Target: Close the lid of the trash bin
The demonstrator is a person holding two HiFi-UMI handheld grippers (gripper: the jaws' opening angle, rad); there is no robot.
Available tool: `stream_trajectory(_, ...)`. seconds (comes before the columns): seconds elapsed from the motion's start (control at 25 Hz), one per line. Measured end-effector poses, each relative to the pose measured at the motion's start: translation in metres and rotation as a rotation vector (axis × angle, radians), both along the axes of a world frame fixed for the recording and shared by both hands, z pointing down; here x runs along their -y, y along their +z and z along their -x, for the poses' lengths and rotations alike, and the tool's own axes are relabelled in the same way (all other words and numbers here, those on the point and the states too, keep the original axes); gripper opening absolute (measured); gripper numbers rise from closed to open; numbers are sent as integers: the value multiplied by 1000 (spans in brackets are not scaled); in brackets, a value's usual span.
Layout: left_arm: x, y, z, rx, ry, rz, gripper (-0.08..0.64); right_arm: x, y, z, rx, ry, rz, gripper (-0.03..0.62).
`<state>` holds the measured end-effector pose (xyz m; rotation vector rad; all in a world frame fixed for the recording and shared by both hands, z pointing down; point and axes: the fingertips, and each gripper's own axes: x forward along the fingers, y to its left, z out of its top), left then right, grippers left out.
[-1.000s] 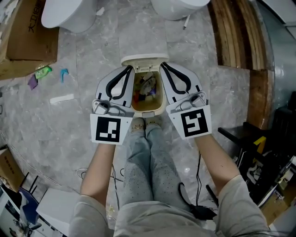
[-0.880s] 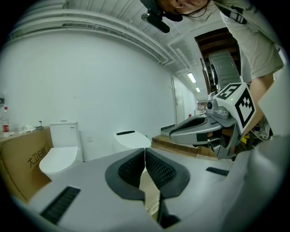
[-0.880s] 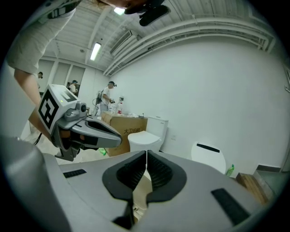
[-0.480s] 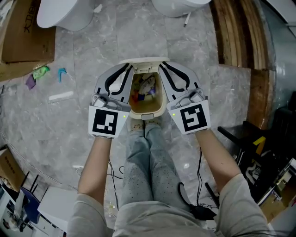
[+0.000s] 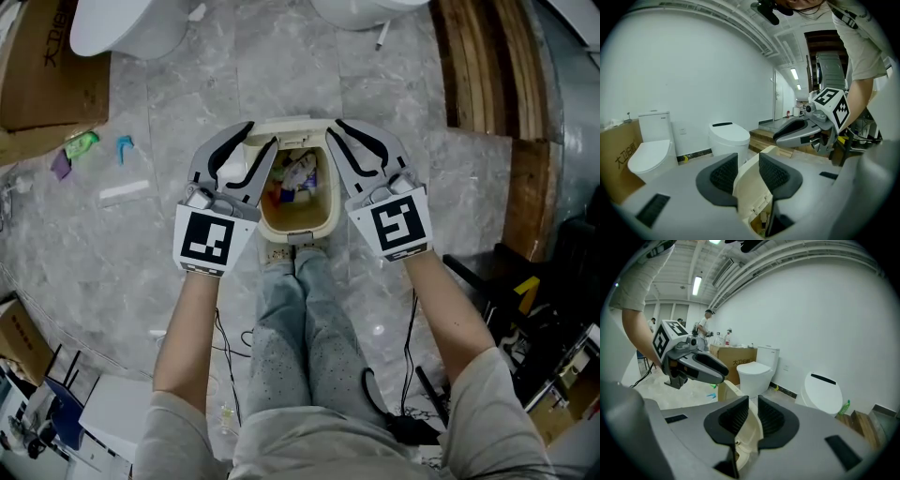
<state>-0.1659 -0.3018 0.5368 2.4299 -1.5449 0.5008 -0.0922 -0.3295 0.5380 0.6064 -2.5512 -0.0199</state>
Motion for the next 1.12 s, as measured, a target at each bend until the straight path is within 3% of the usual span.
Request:
stream_trajectory(0.08,2,2,3,4,1,4,133,1,8,1,-19,-24,33,144)
stream_trajectory(0.44,6,20,6,27,44,40,153,9,27,2,-84,-65,61,146)
stream_trajectory(1.12,-4,29,8,62,42,53,140,3,32,-4,-125,-82,9,107)
